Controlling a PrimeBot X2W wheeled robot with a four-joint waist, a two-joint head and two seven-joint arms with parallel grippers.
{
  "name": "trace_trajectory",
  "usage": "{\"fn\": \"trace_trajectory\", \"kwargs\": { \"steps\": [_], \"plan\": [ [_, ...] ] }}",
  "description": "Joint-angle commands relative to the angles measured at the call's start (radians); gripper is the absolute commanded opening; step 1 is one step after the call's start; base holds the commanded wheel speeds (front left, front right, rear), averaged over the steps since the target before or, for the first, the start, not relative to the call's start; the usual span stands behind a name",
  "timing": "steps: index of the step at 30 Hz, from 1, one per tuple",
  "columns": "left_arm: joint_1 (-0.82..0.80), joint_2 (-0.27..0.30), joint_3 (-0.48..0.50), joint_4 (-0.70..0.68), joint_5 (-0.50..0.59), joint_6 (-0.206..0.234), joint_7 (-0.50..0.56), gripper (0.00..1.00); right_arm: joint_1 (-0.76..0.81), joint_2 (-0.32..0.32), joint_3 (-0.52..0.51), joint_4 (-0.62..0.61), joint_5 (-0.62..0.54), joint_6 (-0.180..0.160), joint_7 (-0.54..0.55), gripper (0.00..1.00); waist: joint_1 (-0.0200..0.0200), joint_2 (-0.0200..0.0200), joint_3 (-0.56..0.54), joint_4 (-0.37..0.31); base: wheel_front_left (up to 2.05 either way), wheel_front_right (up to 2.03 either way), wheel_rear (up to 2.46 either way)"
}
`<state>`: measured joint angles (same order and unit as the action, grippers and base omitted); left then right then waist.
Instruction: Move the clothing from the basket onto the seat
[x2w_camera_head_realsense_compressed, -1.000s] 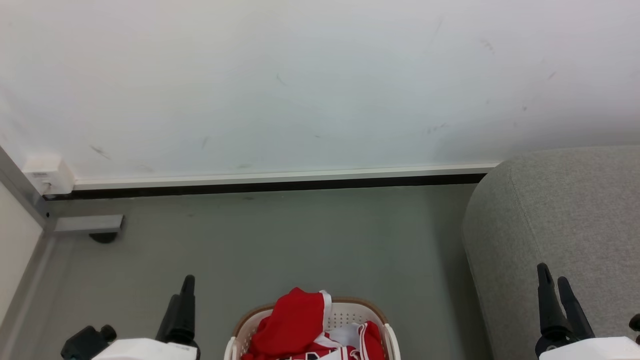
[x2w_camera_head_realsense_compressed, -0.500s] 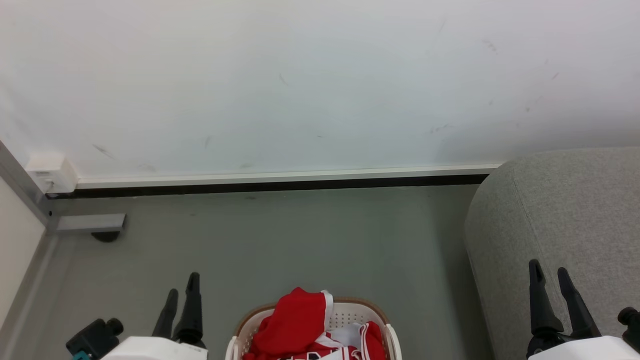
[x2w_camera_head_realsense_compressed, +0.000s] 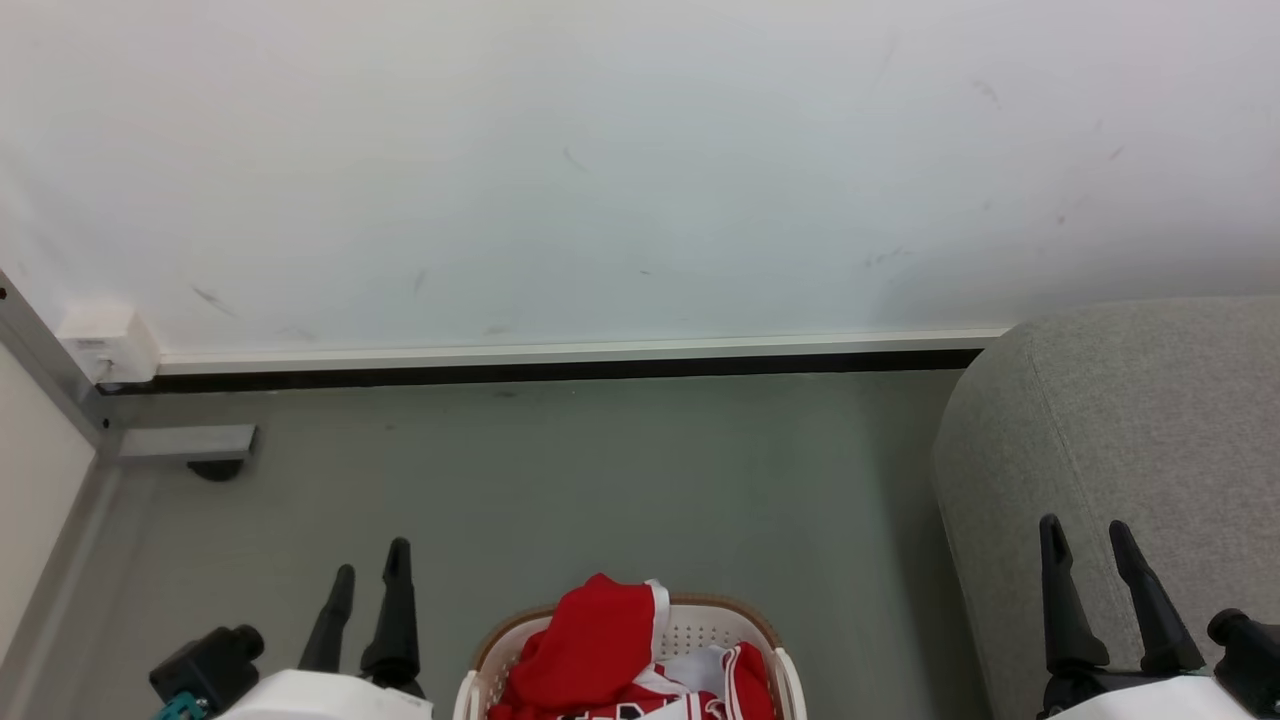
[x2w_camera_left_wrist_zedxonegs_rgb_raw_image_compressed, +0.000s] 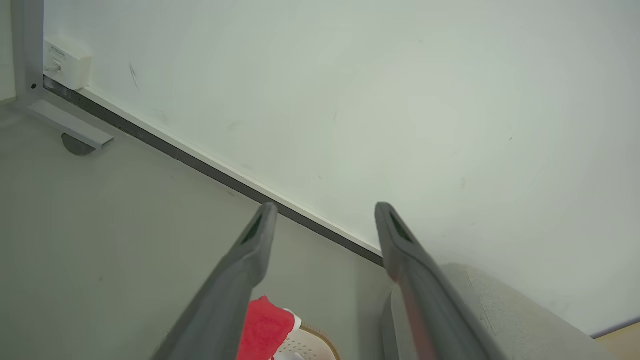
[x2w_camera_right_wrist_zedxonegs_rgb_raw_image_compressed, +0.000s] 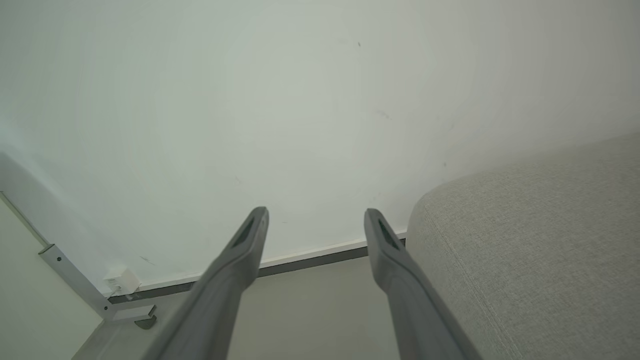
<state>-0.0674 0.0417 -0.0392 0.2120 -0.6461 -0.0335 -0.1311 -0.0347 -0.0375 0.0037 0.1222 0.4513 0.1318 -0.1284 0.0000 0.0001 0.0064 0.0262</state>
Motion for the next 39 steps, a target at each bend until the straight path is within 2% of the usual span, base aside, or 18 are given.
{"fn": "trace_trajectory", "kwargs": {
  "steps": [1,24,34,39],
  "plan": [
    [-0.012,0.008,-0.001,-0.015,0.032,0.004,-0.009,1.00,0.004,-0.012,0.004,-0.018,-0.038,-0.001,-0.011,1.00,0.0000,-0.0001,0.000,0.000,0.00,0.00,0.00],
    [0.003,0.010,-0.020,-0.008,0.229,0.005,-0.065,1.00,0.020,-0.014,0.024,-0.033,-0.267,-0.001,-0.069,1.00,0.0000,-0.0001,-0.001,0.005,0.00,0.00,0.00],
    [0.007,0.011,-0.023,0.014,0.292,-0.003,-0.087,1.00,0.030,-0.015,0.001,-0.021,-0.265,-0.002,-0.089,1.00,0.0000,-0.0001,-0.001,0.011,0.00,0.00,0.00],
    [0.006,0.011,-0.024,0.017,0.324,-0.003,-0.097,1.00,0.028,-0.015,0.002,-0.019,-0.299,-0.002,-0.100,1.00,0.0000,-0.0001,0.004,0.013,0.00,0.00,0.00]
  ]
}}
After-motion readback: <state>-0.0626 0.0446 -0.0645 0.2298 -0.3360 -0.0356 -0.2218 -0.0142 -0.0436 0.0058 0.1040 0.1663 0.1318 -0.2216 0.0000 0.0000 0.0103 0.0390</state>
